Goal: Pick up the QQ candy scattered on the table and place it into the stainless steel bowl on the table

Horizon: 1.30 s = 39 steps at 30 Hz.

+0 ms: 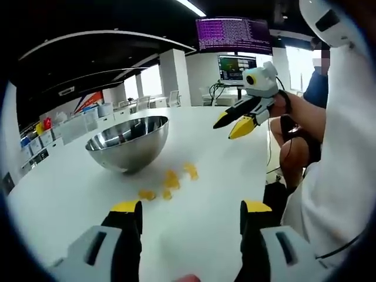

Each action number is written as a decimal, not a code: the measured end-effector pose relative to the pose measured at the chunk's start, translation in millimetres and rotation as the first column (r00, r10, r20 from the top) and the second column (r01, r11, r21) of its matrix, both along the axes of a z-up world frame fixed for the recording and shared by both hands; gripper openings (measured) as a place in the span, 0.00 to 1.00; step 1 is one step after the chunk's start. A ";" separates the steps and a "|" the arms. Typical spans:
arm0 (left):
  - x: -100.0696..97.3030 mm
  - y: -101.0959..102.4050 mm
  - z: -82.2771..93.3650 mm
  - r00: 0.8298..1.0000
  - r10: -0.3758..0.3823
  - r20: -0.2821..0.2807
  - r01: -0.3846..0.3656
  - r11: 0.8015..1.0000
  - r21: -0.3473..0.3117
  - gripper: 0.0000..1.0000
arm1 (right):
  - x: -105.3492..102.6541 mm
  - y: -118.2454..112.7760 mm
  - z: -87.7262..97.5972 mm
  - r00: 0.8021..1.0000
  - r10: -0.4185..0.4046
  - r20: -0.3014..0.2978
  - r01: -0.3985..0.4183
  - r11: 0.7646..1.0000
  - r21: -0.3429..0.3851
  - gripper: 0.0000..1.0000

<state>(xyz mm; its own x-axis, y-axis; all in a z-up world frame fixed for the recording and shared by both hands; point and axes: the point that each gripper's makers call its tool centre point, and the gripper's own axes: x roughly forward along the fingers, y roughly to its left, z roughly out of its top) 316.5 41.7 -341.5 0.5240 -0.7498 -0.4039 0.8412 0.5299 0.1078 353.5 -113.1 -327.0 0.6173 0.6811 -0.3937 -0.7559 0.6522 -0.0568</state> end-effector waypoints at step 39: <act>-7.2 18.3 -4.1 0.999 0.050 0.013 -0.050 0.998 0.033 0.64 | 52.8 72.4 -37.3 0.992 0.034 -0.123 -0.039 0.998 -0.039 0.19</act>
<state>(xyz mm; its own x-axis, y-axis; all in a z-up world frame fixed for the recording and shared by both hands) 309.4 60.0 -345.6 0.5655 -0.7090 -0.4214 0.8124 0.5669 0.1365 406.2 -40.7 -364.4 0.5379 0.6843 -0.4924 -0.7822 0.6229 0.0111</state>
